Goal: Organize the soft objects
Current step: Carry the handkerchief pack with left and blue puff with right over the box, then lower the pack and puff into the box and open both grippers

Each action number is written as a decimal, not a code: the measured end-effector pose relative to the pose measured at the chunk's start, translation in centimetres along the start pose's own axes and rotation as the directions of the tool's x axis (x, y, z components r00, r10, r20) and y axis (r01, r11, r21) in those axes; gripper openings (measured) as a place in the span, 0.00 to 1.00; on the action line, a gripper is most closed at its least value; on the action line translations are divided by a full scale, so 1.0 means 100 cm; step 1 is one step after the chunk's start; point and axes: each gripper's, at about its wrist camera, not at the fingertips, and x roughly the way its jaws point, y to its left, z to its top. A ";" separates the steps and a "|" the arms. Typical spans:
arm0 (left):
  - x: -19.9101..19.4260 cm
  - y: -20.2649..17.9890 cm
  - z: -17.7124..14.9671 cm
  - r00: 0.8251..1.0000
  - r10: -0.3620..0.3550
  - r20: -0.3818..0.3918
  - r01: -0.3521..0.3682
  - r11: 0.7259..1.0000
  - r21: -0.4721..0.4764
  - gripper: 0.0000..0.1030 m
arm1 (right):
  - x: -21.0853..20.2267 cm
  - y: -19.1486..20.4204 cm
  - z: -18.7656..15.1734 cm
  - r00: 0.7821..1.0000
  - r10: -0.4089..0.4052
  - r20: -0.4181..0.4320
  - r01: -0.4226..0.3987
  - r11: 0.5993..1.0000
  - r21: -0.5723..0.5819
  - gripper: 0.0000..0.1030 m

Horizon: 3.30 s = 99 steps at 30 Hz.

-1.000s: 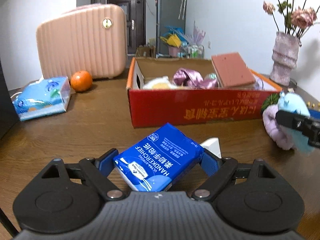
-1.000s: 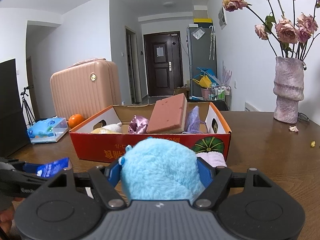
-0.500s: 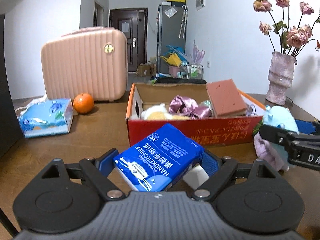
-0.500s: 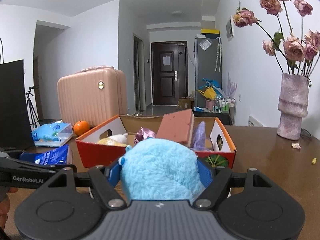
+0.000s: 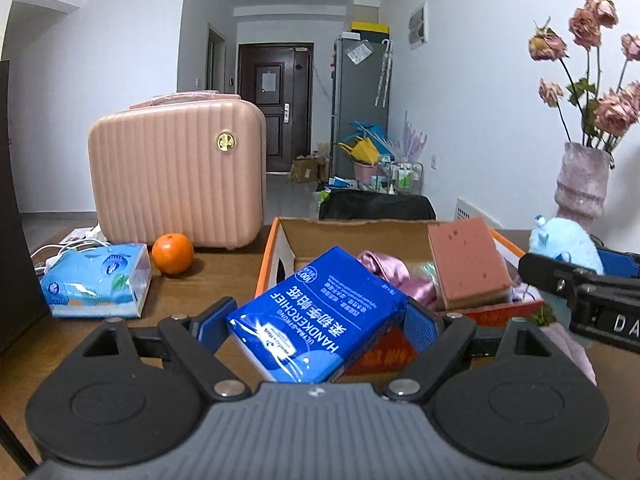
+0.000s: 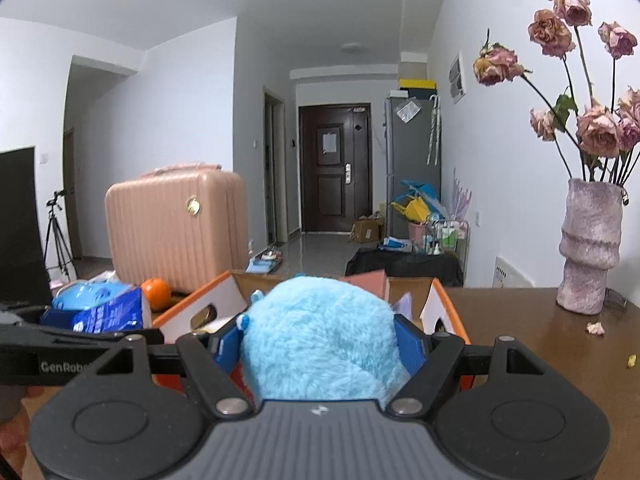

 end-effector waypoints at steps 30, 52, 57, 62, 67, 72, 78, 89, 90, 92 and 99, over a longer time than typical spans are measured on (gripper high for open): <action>0.104 -0.018 0.039 1.000 -0.008 -0.005 0.009 0.999 0.041 0.85 | 0.132 -0.006 0.065 0.999 -0.020 -0.047 0.021 1.000 0.023 0.73; 0.150 -0.009 0.042 0.997 -0.021 -0.069 0.027 0.996 0.086 0.93 | 0.201 0.001 0.065 0.991 0.002 -0.132 -0.001 1.000 0.008 0.83; 0.145 -0.006 0.043 0.998 -0.024 -0.066 0.028 0.997 0.074 1.00 | 0.194 -0.005 0.068 0.994 -0.010 -0.109 0.012 1.000 0.024 0.92; 0.143 -0.006 0.045 0.997 -0.016 -0.075 0.021 0.997 0.071 1.00 | 0.194 -0.013 0.069 0.991 -0.038 -0.125 0.044 0.998 0.047 1.00; 0.143 -0.003 0.048 0.997 0.003 -0.076 0.001 0.998 0.056 1.00 | 0.192 -0.017 0.070 0.989 -0.056 -0.134 0.064 0.996 0.055 1.00; 0.138 -0.004 0.048 0.998 0.019 -0.067 -0.015 0.998 0.061 1.00 | 0.189 -0.015 0.068 0.987 -0.066 -0.144 0.073 0.996 0.046 1.00; 0.130 -0.005 0.045 0.998 0.026 -0.062 -0.023 0.998 0.058 1.00 | 0.176 -0.018 0.068 0.989 -0.072 -0.132 0.078 0.996 0.045 1.00; 0.105 -0.003 0.040 0.998 0.024 -0.056 -0.023 0.999 0.030 1.00 | 0.143 -0.019 0.065 0.989 -0.082 -0.119 0.087 0.995 0.040 1.00; 0.103 -0.003 0.039 0.998 0.024 -0.055 -0.022 0.999 0.029 1.00 | 0.140 -0.019 0.064 0.989 -0.084 -0.119 0.089 0.995 0.039 1.00; 0.099 -0.003 0.038 0.998 0.025 -0.052 -0.024 0.999 0.026 1.00 | 0.132 -0.020 0.061 0.989 -0.085 -0.118 0.090 0.995 0.040 1.00; 0.084 -0.002 0.032 0.998 0.024 -0.054 -0.023 1.000 0.016 1.00 | 0.114 -0.021 0.058 0.990 -0.089 -0.114 0.094 0.995 0.044 1.00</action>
